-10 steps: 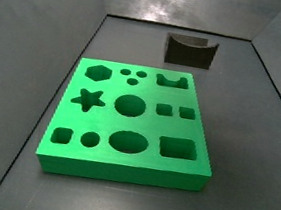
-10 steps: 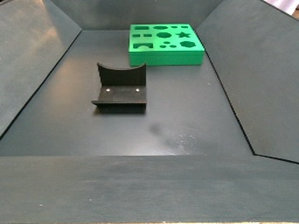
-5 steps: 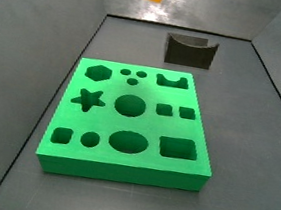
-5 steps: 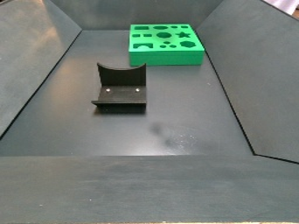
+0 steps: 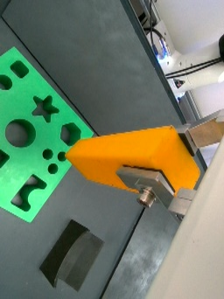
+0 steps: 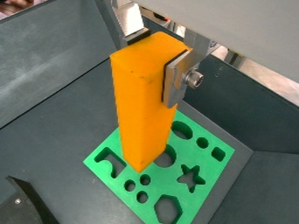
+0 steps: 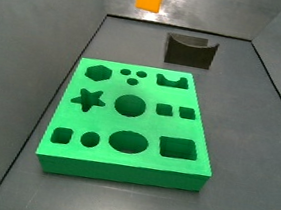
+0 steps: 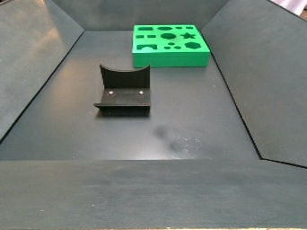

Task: Pick up the rectangle object. Move up. Place the rectangle object on the fixture. Regrasp the rectangle object. Move to above the board. Insert the rectangle object.
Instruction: Insert the rectangle object.

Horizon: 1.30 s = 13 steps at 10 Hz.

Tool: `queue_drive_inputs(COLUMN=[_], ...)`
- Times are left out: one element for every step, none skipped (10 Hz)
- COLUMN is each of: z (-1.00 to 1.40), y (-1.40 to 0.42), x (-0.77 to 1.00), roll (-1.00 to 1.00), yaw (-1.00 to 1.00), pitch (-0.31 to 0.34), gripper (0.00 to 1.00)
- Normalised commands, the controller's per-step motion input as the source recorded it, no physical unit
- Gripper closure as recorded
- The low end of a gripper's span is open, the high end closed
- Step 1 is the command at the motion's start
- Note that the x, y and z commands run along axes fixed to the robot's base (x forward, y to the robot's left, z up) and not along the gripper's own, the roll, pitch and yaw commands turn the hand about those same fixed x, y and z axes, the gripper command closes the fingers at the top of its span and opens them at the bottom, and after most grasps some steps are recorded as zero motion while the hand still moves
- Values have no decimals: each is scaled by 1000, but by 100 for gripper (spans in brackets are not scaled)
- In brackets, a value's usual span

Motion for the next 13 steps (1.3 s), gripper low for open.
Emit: queue_drive_inputs(z=[-180, -297, -406, -434, -446, -369, -131, -94, -14, -91, -314, -297, -286], y=[-469, -660, -717, -697, -660, -620, -463, -251, -231, 0, -269, -49, 0], x=[91, 289, 417, 420, 537, 494, 0, 0, 443, -29, 220, 0, 0], roll=[69, 64, 19, 11, 1, 0, -13, -23, 0, 23, 110, 71, 47], yaw=[-160, -274, -289, -303, -251, -303, -709, -903, -449, 0, -740, -1000, -1000], pitch=[-6, -9, -9, -31, -30, -43, -64, -17, 3, 0, -16, -10, 0], gripper=[100, 100, 100, 100, 100, 100, 100, 100, 100, 100, 100, 100, 100])
